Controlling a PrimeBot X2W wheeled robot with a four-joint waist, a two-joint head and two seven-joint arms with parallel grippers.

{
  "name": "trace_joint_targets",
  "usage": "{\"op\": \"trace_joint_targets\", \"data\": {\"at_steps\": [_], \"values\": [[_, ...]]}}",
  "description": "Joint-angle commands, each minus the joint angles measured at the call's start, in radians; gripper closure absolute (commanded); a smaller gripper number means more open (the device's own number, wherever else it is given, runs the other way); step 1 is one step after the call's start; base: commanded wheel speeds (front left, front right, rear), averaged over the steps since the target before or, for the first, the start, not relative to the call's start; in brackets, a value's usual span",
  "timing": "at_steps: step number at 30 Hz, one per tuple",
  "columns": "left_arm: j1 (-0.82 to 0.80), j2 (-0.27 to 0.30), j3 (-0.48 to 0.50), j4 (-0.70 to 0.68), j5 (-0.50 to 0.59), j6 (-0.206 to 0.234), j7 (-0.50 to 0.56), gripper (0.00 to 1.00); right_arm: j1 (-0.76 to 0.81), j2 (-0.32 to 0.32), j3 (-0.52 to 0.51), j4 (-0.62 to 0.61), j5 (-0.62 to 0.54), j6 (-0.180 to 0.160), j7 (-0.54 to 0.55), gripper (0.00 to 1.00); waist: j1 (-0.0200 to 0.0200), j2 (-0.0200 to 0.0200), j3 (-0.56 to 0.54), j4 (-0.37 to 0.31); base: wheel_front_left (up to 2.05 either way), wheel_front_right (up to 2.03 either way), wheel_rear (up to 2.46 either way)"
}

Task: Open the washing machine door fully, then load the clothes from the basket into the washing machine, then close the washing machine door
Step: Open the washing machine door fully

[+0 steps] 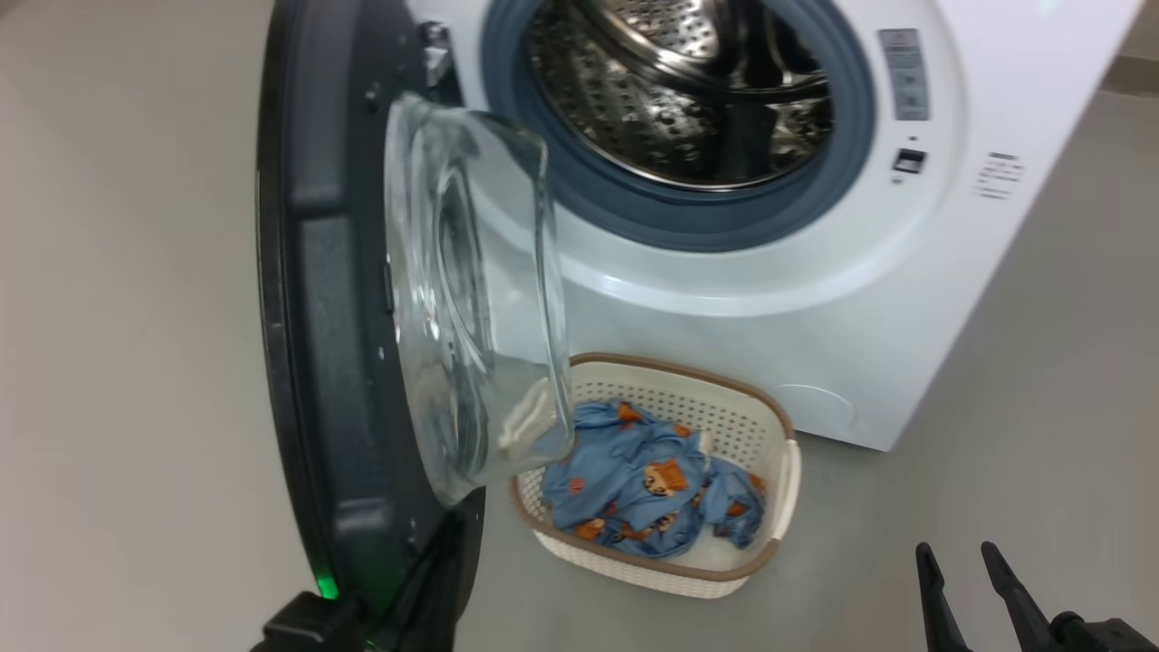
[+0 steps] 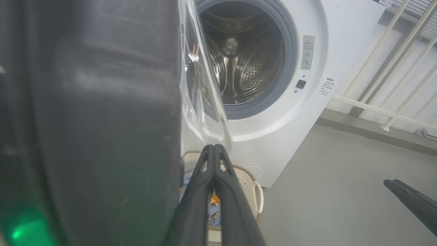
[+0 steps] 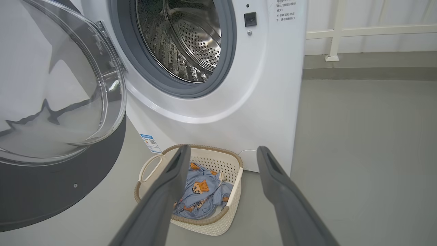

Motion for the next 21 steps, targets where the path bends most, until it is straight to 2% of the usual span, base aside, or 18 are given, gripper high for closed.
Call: {"op": "trace_joint_targets", "data": {"at_steps": [1,10,21], "values": [[-0.042,0.013,0.055,-0.017,-0.011,0.016,-0.011,1.0,-0.037,-0.013,0.026,-0.021,-0.013,0.006,-0.012,0.0,0.0,0.0,0.01,0.05,0.0,0.0,0.0],[-0.045,0.01,0.162,0.04,-0.071,0.063,-0.073,1.0,-0.029,-0.013,0.032,-0.018,-0.027,0.006,-0.012,0.0,0.0,0.0,0.018,0.113,0.0,0.0,0.0],[-0.197,0.022,0.293,0.236,-0.132,0.058,-0.178,1.0,-0.025,-0.013,0.045,-0.019,-0.05,0.006,-0.012,0.0,0.0,0.0,0.041,0.115,0.0,0.0,0.0]]}}
